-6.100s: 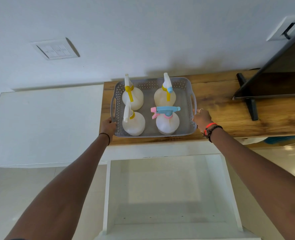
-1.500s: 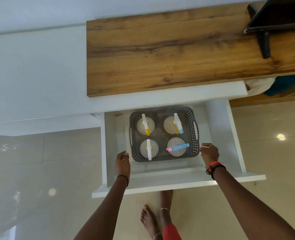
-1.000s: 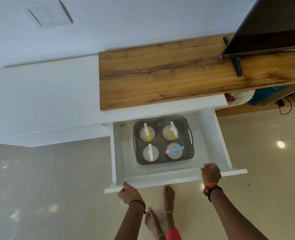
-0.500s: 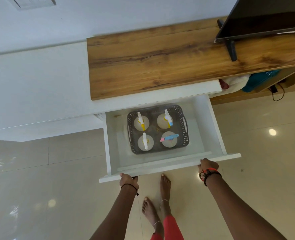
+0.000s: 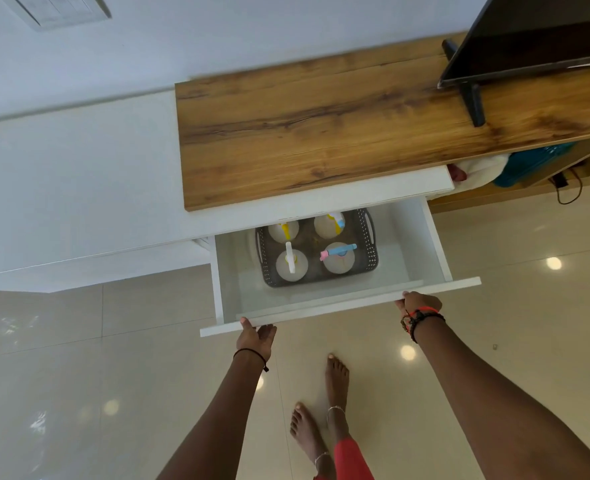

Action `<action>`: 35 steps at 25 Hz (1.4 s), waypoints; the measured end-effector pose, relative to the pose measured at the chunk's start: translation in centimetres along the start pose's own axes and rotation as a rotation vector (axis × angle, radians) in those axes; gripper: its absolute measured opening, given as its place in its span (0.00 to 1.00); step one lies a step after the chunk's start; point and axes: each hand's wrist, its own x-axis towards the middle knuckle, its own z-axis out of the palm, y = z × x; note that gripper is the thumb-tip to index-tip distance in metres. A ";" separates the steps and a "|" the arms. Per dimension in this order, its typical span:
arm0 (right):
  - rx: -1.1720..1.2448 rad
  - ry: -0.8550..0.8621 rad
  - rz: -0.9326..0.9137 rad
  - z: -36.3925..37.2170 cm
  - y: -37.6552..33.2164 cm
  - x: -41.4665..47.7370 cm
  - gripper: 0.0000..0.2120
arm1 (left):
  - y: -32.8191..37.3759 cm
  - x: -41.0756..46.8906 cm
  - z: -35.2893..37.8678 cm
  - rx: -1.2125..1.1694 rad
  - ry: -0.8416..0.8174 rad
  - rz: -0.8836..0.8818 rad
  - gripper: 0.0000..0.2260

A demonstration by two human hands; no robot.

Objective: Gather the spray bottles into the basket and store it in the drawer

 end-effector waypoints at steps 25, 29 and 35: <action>0.181 0.098 -0.103 12.7 -13.7 1.4 0.22 | 8.5 1.6 15.8 -0.099 -0.086 -0.011 0.32; 0.183 0.097 -0.094 13.2 -14.6 1.5 0.22 | 8.4 2.0 17.0 -0.180 -0.050 0.007 0.33; 0.198 0.081 -0.058 12.5 -14.6 1.2 0.13 | 7.5 2.2 16.9 -0.200 -0.036 0.053 0.29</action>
